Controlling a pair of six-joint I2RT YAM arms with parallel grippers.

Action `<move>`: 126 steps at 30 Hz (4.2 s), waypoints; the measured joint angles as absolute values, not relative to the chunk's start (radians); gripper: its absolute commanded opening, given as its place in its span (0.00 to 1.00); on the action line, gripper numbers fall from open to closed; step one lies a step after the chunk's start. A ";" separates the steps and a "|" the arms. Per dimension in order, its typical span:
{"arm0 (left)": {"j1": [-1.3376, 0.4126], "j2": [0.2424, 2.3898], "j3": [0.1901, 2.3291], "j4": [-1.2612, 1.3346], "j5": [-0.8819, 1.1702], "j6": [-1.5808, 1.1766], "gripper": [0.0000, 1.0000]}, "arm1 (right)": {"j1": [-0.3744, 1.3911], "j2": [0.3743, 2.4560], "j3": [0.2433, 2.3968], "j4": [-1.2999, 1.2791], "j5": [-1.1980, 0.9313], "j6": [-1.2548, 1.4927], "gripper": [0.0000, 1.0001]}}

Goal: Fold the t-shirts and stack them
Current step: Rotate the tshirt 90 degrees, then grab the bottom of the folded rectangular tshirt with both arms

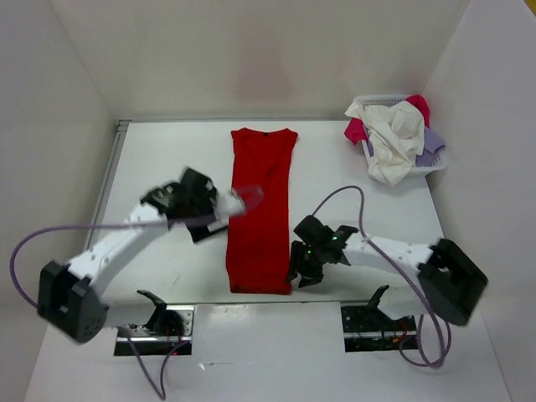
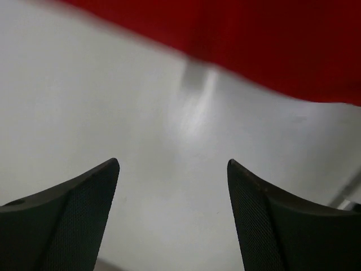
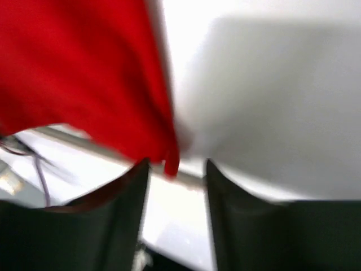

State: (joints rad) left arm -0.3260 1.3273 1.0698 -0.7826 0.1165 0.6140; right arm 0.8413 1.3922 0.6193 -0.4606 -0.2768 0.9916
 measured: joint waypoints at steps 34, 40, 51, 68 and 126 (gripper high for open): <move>-0.971 1.242 0.804 -0.811 0.302 1.281 1.00 | 0.837 1.293 0.679 -0.582 -0.117 0.981 0.67; -0.978 1.243 0.689 -0.754 0.266 1.405 1.00 | 0.837 1.343 0.683 -0.564 -0.136 0.974 0.67; -0.978 1.304 0.658 -0.567 0.236 1.461 0.85 | 0.837 1.403 0.715 -0.533 -0.173 0.951 0.67; -1.001 1.301 0.626 -0.541 0.249 1.457 0.02 | 0.837 1.432 0.714 -0.486 -0.218 0.947 0.00; -1.033 1.232 0.672 -0.812 0.278 1.359 0.74 | 0.957 1.476 0.675 -0.464 -0.220 0.946 0.30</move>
State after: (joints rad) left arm -1.0332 1.2320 0.6724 -0.8116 0.2775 1.3594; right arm 0.9573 1.4757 0.6754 -0.4637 -0.2199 0.9463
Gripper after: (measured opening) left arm 0.672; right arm 0.199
